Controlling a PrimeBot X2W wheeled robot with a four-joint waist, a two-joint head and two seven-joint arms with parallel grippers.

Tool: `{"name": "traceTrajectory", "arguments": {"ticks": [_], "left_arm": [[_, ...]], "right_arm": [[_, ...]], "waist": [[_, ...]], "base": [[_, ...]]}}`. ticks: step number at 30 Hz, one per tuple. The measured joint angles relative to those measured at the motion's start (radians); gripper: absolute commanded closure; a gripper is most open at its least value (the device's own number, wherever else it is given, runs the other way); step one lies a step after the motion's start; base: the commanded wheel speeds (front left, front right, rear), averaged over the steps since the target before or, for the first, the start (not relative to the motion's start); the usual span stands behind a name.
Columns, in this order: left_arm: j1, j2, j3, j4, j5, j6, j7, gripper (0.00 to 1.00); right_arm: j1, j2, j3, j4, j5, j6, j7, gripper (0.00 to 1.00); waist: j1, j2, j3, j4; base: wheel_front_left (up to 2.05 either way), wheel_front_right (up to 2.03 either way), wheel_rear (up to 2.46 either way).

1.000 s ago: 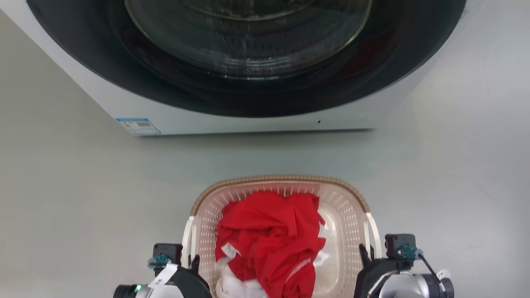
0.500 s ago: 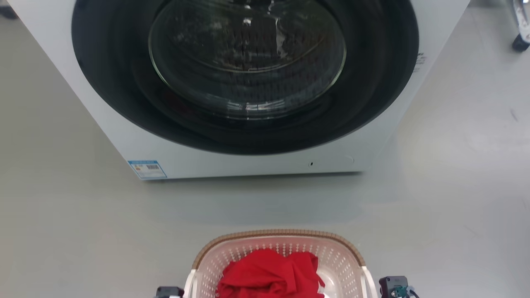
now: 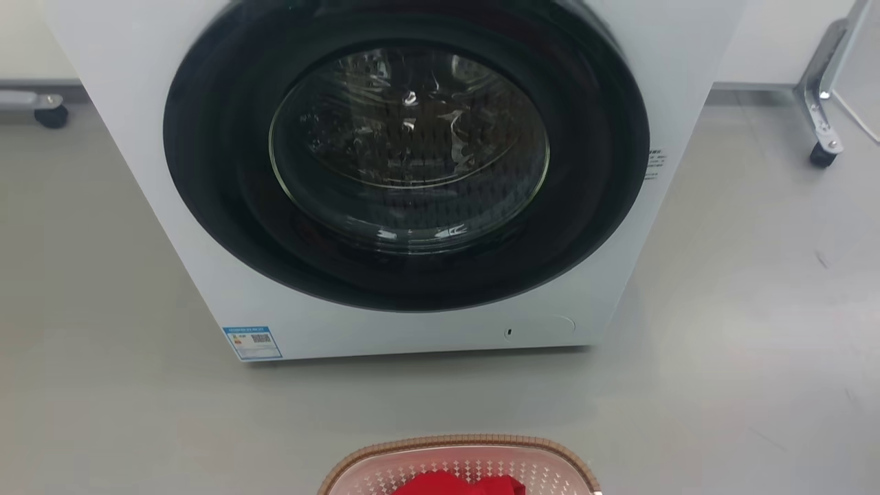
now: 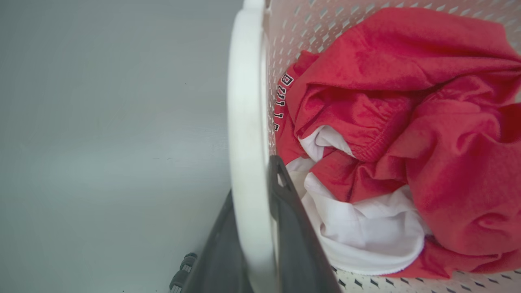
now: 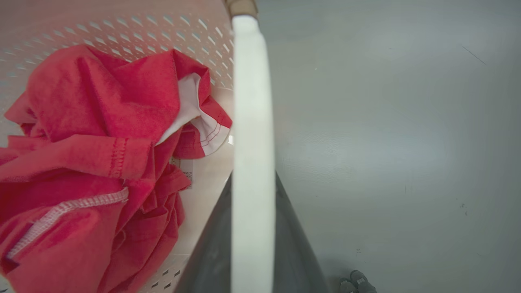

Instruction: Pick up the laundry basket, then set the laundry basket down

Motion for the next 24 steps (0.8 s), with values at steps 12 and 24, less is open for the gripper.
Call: {"name": "traceTrajectory", "arguments": {"ticks": [12, 24], "left_arm": [[0.01, 0.001, -0.008, 0.001, -0.025, 0.001, 0.011, 1.0], [0.01, 0.003, -0.025, 0.002, -0.026, 0.001, 0.011, 1.0]], "right_arm": [[0.009, -0.001, 0.032, 0.0, 0.045, 0.0, 0.009, 1.0], [0.009, -0.003, 0.063, 0.0, 0.074, -0.001, 0.009, 1.0]], "waist": [[0.0002, 0.0001, -0.046, -0.011], [0.0002, 0.0002, -0.06, -0.016]], "base": [[0.0, 0.0, 0.0], [0.0, 0.0, 0.0]]}}
